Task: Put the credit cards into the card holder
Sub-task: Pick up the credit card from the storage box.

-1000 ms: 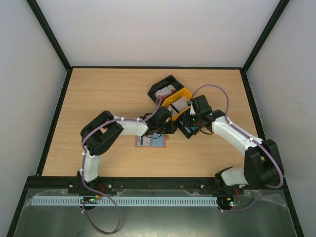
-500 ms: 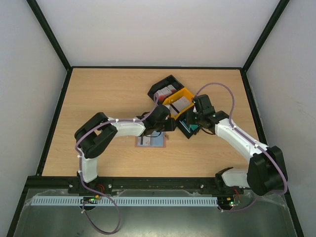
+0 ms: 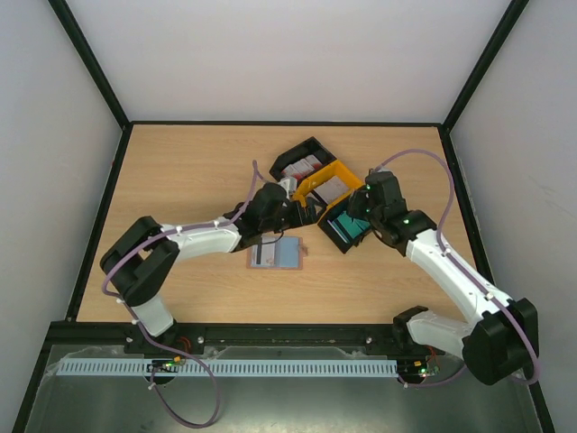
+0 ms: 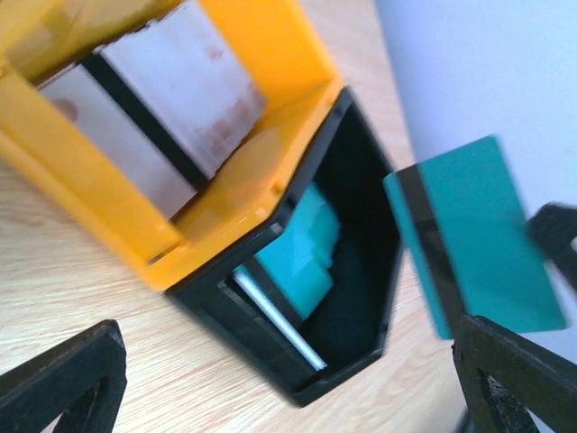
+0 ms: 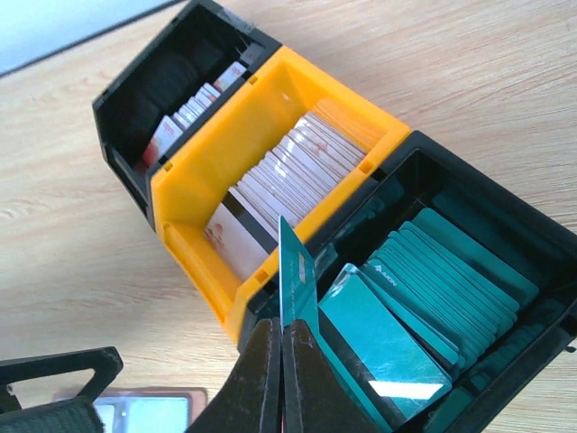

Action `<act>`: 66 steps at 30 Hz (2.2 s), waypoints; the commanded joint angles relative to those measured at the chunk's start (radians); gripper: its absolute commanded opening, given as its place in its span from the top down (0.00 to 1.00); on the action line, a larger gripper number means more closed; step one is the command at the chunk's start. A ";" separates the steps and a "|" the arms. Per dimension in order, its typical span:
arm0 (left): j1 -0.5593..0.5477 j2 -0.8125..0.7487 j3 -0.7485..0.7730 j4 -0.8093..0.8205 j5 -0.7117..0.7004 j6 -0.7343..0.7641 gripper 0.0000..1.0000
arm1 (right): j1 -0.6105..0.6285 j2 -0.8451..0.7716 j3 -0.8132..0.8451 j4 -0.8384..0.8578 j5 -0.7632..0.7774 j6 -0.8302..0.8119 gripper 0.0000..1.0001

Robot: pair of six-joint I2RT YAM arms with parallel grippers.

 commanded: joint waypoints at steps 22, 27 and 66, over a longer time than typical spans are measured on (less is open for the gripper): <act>0.047 0.214 -0.017 0.926 0.408 -0.747 0.00 | -0.032 -0.130 0.046 0.088 -0.132 0.314 0.98; 0.041 0.311 -0.029 1.191 0.340 -1.021 0.00 | -0.034 -0.130 0.029 0.102 -0.147 0.332 0.98; 0.012 0.342 0.076 1.111 0.295 -1.081 0.34 | -0.035 -0.117 -0.036 0.132 -0.151 0.374 0.98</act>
